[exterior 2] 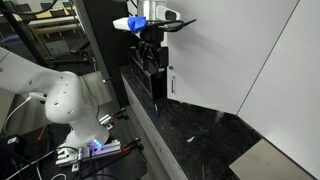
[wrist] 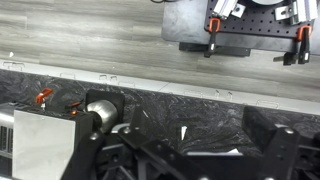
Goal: Close the cabinet door
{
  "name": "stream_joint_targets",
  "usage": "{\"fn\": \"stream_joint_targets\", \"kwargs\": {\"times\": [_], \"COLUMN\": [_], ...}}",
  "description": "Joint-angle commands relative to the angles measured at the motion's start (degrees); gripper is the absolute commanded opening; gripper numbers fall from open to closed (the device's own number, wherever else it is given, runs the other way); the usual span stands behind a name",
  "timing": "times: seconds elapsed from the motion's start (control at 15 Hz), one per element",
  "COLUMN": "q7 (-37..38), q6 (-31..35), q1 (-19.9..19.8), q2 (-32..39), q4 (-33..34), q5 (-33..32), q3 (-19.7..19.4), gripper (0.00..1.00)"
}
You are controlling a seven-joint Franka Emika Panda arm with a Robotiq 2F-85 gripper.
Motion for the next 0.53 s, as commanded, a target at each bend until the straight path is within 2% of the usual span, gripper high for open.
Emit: {"fn": "stream_joint_targets", "kwargs": {"times": [0.0, 0.27, 0.47], "q7": [2.37, 7.6, 12.22], "q6": [3.37, 11.66, 21.59], "q1": [-0.65, -1.54, -2.57], "q2": [3.23, 6.57, 8.14], "q4": [2.62, 3.67, 2.26], "q5": [2.78, 9.4, 12.01], "q3": [-3.62, -6.74, -6.46], "gripper": [1.0, 1.0, 1.0]}}
